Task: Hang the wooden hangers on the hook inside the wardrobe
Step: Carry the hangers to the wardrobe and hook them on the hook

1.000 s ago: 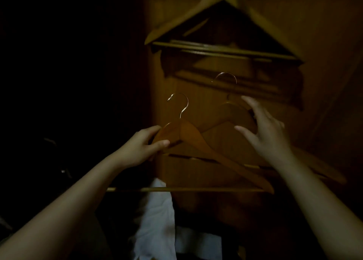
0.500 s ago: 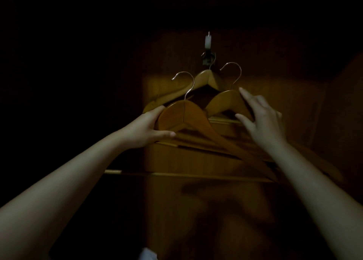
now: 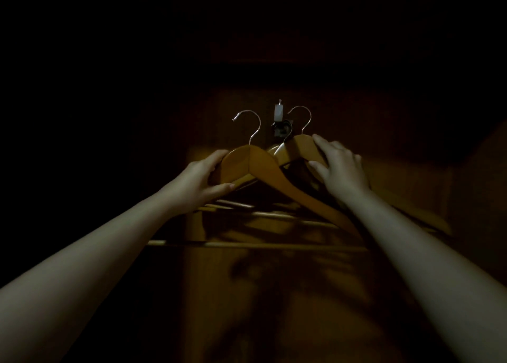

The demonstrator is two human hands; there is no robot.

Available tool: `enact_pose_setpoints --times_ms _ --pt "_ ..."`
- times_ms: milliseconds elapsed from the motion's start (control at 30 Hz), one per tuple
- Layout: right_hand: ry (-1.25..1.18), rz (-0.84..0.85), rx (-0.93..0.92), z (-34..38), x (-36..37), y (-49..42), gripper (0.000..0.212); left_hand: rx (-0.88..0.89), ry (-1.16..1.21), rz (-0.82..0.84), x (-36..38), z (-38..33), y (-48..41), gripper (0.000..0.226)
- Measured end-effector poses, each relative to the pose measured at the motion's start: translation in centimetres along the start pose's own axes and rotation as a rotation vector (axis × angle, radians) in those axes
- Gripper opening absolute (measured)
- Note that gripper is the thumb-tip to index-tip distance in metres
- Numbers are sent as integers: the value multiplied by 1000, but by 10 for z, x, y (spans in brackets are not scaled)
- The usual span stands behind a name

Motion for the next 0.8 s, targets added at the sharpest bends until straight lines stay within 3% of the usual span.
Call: enact_pose_setpoints --times_ms 267,600,700,800 --pt "58 101 -25 22 26 -29 55 39 -57 -80 -11 0 -13 60" --pt "251 216 -57 25 36 -11 59 33 -64 -12 -2 1 -6 58" --pt "-1 206 18 25 22 -1 56 55 -41 -4 2 -4 2 58" --pt "-326 122 -66 42 -2 25 49 123 -47 25 7 -11 11 57"
Point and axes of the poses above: each hand's wrist, its own y-axis away from the middle knuckle, its own x-axis out of the palm, z = x × y, the point moved 10 cm from there along -y, towards the middle knuckle, and after that the axes turned 4 degrees about -x, right-handed, at the moved point
